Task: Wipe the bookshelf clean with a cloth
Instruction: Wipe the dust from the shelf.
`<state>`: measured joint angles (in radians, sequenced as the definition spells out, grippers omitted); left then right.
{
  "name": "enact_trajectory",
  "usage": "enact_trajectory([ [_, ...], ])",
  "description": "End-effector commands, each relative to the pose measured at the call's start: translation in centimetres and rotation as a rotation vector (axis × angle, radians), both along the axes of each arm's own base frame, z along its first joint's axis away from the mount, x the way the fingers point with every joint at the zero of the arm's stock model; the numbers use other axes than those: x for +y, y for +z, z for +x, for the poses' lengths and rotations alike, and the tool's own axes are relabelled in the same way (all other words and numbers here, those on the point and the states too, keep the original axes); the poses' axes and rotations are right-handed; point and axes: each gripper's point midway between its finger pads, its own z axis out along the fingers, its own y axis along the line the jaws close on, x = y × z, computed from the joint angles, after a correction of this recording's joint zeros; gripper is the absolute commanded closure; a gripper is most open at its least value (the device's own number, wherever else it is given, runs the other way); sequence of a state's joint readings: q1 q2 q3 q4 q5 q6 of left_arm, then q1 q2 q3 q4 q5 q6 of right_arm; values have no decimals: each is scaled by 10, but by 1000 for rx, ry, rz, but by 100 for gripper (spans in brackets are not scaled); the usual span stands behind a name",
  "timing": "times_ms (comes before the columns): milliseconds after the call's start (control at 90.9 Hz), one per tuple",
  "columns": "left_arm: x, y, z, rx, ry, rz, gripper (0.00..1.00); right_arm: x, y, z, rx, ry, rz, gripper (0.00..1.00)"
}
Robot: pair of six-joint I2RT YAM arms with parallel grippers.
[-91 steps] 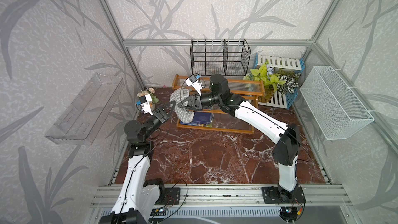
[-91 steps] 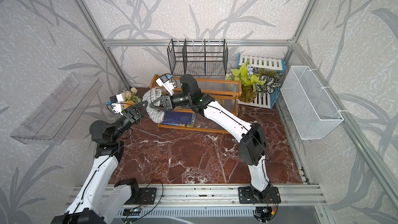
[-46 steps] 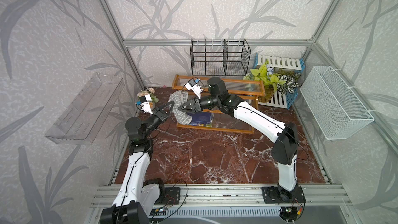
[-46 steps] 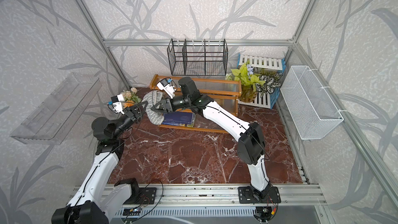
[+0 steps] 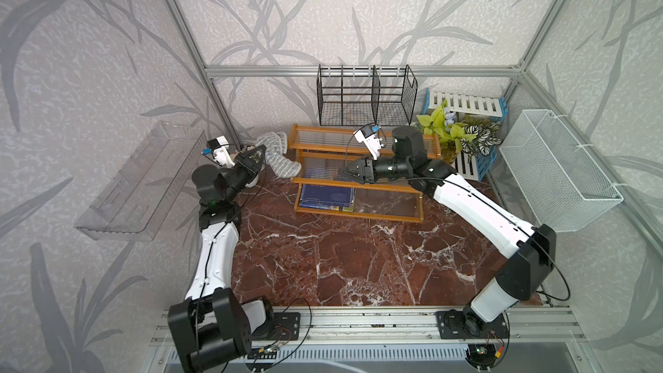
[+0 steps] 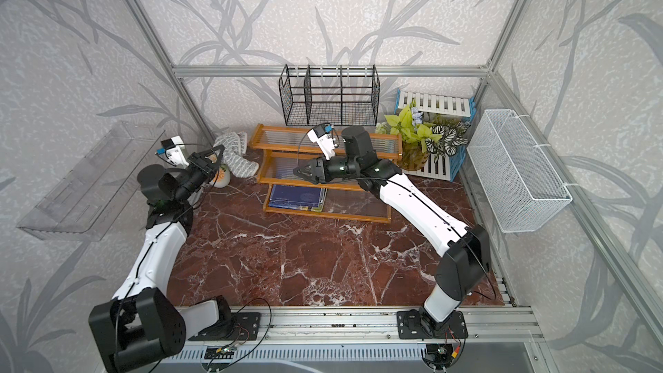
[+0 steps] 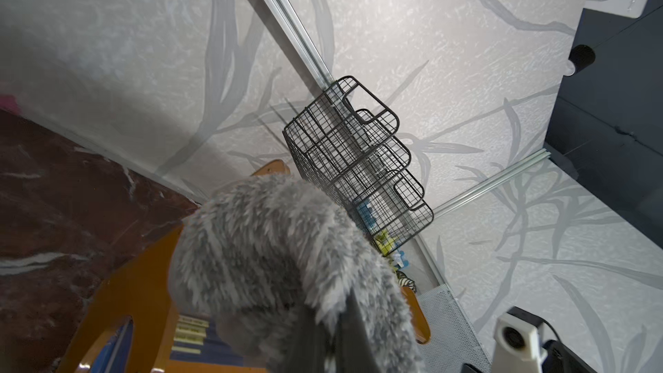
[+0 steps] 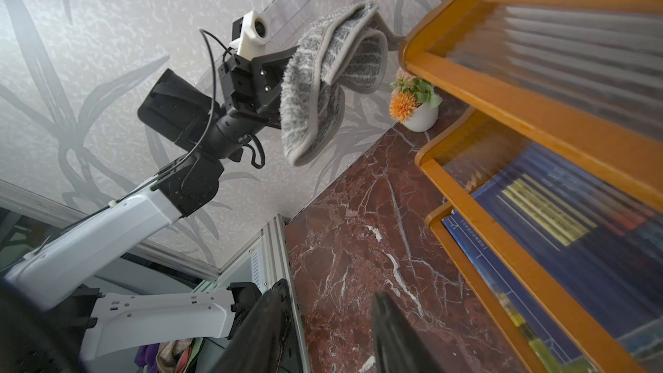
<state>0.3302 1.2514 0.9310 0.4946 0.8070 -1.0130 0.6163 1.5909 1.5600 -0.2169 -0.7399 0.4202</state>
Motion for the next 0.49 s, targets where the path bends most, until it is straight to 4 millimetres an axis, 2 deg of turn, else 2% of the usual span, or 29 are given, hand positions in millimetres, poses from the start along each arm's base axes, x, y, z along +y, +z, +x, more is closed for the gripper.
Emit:
enact_trajectory([
  [0,13,-18,35,26,-8,42,100,-29,14,-5,-62,-71,-8,55],
  [110,13,-21,70,-2,-69,32,100,-58,26,-21,-109,-122,-34,55],
  [165,9,-23,85,-5,-92,40,100,-70,26,-29,-125,-145,-52,55],
  [209,1,-27,98,-8,-121,49,100,-80,27,-34,-138,-177,-58,55],
  [308,-18,-22,119,-44,-189,62,100,-101,25,-42,-154,-237,-60,54],
  [374,-34,-17,132,-64,-240,66,100,-110,21,-43,-146,-267,-68,54],
  [484,-62,-21,152,-56,-322,60,100,-119,18,-44,-144,-295,-78,54],
])
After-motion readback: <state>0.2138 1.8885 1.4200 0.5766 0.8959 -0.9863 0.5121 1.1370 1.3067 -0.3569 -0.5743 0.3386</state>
